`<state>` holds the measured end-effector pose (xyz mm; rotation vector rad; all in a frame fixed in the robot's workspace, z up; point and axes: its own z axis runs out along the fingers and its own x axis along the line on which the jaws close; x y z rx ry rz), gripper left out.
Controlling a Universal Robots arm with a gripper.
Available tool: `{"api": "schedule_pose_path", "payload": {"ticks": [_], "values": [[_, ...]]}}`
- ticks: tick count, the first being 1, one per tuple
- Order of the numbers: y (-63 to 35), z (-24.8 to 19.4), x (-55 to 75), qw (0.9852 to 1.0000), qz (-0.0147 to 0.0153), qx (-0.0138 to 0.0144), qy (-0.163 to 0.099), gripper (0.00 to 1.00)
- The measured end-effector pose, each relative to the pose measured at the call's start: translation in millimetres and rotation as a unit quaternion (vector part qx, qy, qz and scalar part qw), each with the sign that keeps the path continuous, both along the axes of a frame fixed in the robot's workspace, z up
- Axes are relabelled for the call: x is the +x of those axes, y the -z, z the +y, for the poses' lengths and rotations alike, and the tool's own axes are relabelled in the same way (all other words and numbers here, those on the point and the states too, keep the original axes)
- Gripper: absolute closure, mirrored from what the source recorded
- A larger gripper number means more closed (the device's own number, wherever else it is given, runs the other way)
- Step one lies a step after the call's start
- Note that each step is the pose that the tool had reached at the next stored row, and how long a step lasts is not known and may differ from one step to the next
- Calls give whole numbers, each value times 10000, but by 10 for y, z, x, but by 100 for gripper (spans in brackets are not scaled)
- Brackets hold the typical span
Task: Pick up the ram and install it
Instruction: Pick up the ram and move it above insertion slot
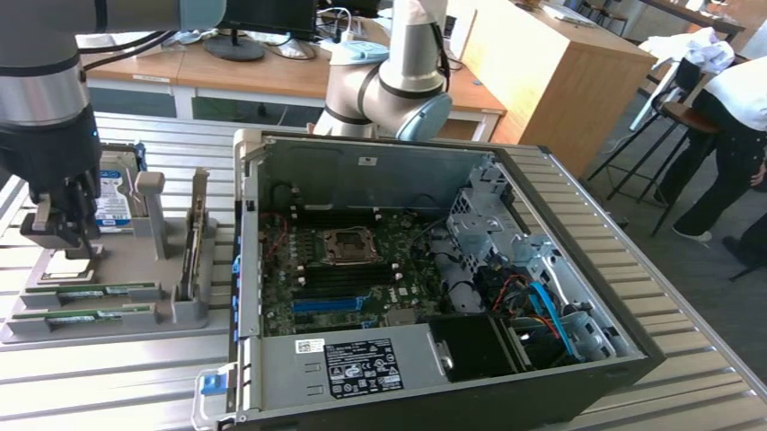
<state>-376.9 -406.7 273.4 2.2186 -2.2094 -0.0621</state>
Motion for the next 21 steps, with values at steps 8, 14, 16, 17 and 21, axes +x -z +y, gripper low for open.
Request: {"api": "schedule_pose_path", "payload": {"ticks": [8, 14, 16, 17, 21], "values": [[1, -61, 0, 10000, 0, 0, 0, 64], [1, -155, 0, 10000, 0, 0, 0, 64], [1, -187, 0, 10000, 0, 0, 0, 64], [1, -203, 0, 10000, -1, 0, 0, 64], [1, -258, 0, 10000, 0, 0, 0, 64]]}}
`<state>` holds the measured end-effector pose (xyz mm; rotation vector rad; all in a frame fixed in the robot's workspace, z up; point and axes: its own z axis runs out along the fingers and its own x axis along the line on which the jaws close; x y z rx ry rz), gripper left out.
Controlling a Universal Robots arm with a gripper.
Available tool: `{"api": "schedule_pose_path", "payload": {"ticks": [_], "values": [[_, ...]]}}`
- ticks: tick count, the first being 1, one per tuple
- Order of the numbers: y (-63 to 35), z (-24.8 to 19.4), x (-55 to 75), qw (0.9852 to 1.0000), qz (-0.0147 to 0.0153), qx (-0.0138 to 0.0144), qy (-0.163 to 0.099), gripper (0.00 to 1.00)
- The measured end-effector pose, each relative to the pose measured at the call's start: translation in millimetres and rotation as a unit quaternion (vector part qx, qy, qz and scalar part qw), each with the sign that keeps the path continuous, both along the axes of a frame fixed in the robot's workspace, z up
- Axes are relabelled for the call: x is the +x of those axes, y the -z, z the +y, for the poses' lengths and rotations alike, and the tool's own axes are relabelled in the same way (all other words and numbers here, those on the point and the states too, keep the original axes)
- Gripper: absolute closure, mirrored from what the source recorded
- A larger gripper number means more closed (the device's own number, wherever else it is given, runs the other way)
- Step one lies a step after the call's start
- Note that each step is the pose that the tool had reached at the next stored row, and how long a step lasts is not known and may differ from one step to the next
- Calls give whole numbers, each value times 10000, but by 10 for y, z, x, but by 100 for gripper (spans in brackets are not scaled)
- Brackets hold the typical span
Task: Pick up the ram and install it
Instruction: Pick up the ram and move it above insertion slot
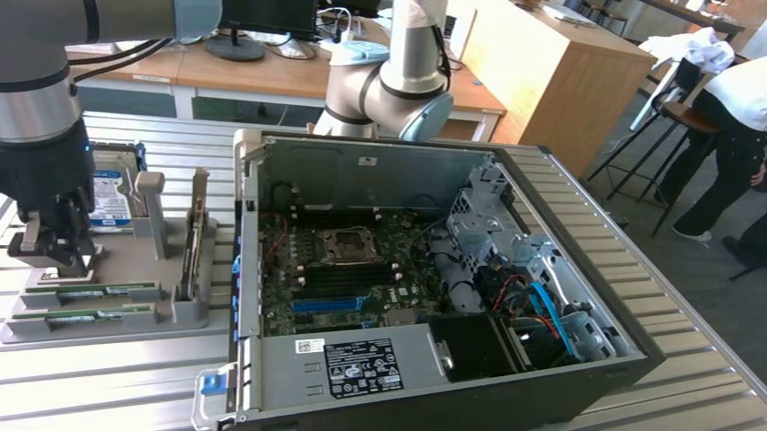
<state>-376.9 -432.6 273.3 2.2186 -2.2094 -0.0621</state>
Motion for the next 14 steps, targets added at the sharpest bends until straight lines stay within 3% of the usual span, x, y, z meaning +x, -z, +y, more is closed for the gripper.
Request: {"api": "schedule_pose_path", "payload": {"ticks": [6, 14], "values": [[1, -78, 0, 10000, -1, 0, 0, 64], [11, -85, 0, 10000, -1, 1, 0, 64]]}}
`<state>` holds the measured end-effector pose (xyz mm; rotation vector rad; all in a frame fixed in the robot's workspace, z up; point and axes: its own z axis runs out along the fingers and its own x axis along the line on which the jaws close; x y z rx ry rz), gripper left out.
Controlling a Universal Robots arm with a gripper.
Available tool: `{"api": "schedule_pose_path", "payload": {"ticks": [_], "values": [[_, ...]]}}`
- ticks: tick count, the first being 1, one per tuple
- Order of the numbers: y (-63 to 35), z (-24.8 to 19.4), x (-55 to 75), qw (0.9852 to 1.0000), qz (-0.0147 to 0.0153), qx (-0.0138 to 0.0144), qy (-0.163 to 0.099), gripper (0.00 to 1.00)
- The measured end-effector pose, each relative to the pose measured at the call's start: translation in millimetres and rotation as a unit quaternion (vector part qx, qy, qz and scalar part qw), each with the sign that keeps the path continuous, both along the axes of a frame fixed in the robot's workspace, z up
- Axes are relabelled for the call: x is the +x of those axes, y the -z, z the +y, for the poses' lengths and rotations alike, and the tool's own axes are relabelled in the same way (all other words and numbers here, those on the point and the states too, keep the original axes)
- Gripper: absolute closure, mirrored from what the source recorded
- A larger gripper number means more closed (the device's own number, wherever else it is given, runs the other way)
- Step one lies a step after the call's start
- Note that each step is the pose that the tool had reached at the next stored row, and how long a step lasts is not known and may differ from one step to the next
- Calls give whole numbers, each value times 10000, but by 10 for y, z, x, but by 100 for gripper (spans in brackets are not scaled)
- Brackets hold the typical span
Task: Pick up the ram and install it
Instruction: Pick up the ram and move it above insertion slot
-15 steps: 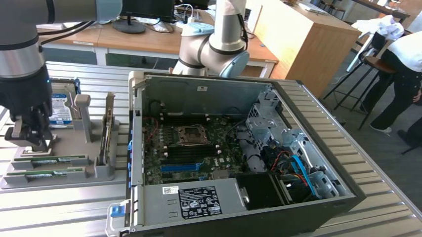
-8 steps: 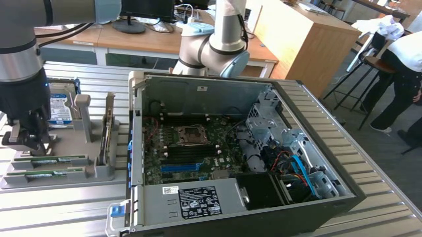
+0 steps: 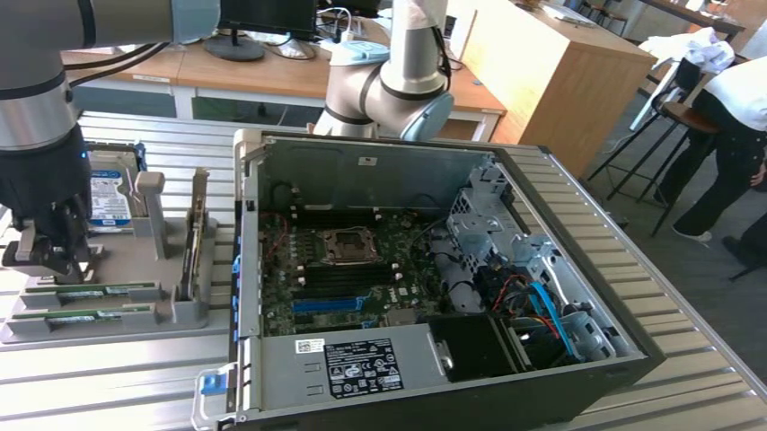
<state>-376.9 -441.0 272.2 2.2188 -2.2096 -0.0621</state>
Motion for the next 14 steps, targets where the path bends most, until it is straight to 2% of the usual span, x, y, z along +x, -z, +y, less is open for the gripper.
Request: {"api": "schedule_pose_path", "payload": {"ticks": [14], "values": [[151, 0, 1, 10000, 0, -1, 0, 64]]}}
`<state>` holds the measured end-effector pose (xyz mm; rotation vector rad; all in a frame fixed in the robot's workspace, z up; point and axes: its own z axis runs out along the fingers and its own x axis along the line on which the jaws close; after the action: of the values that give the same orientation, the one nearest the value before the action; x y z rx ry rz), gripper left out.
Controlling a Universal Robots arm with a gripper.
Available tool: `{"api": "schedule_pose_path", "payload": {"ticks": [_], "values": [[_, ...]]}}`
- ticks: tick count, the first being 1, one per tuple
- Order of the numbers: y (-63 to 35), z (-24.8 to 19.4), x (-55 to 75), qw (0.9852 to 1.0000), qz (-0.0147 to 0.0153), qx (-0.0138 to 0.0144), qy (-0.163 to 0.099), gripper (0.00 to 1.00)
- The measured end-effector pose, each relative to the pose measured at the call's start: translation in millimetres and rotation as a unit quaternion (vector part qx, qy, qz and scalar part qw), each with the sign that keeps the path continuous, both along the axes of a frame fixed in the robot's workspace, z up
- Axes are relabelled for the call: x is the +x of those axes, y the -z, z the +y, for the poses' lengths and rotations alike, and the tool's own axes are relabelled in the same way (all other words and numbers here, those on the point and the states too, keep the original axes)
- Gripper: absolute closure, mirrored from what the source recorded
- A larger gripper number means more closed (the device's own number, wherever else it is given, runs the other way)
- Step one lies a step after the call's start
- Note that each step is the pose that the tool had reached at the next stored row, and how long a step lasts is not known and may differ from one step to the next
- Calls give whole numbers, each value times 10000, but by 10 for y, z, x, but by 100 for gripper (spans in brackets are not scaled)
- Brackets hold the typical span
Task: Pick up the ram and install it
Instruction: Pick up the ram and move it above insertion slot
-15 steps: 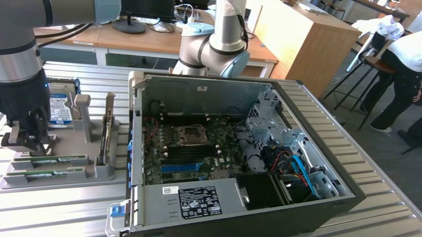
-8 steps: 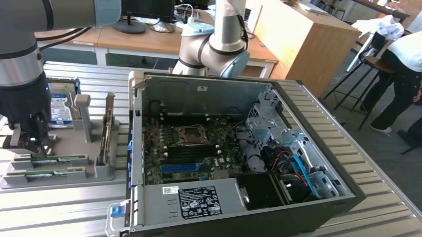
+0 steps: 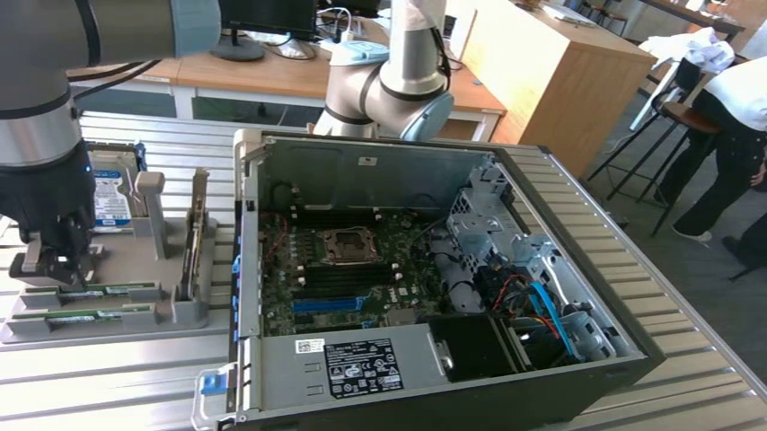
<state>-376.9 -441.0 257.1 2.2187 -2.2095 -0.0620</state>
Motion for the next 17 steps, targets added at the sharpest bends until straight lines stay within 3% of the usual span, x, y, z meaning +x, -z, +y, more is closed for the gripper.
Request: {"api": "schedule_pose_path", "payload": {"ticks": [17], "values": [[176, 0, 0, 10000, 0, 0, 0, 64]]}}
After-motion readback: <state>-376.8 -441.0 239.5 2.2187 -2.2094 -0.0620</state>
